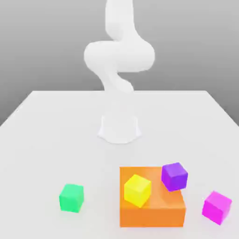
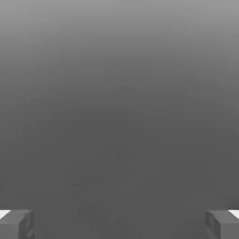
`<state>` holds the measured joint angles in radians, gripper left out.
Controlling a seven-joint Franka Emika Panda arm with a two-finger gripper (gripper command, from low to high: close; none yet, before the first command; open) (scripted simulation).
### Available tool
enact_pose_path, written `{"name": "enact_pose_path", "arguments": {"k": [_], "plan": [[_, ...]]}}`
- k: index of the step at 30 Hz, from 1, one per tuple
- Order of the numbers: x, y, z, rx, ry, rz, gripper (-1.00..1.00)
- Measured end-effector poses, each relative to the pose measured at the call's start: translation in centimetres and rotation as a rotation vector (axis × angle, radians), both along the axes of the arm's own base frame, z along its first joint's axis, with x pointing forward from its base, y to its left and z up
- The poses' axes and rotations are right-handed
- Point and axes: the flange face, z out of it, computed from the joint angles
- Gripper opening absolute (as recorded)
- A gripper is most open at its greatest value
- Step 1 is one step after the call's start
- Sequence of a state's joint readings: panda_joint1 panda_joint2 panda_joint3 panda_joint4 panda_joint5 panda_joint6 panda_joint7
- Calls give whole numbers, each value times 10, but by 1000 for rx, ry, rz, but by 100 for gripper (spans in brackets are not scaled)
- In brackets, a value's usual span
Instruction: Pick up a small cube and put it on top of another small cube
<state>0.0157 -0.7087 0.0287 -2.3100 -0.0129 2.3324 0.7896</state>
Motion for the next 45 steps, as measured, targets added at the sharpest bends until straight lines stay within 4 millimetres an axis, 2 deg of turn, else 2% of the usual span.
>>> {"name": "enact_pose_path", "arguments": {"k": [3,7,11,14,19,23,26,31,32,37,38,39,43,44,45], "plan": [[36,27,-47,-48,85,62,0],[71,64,-113,-104,190,149,0],[92,103,-184,-155,293,246,0],[99,131,-239,-188,369,323,0],[90,184,-332,-235,493,474,0],[71,214,-405,-258,592,582,0],[49,235,-457,-268,666,666,0],[38,244,-528,-269,696,701,0],[38,243,-538,-270,696,702,-100],[38,243,-538,-270,696,701,-100],[37,243,-543,-271,696,702,-100],[37,244,-539,-270,696,702,-100],[38,244,-494,-270,696,702,-100],[39,239,-482,-267,698,686,-100],[43,226,-471,-255,703,636,-100]]}}
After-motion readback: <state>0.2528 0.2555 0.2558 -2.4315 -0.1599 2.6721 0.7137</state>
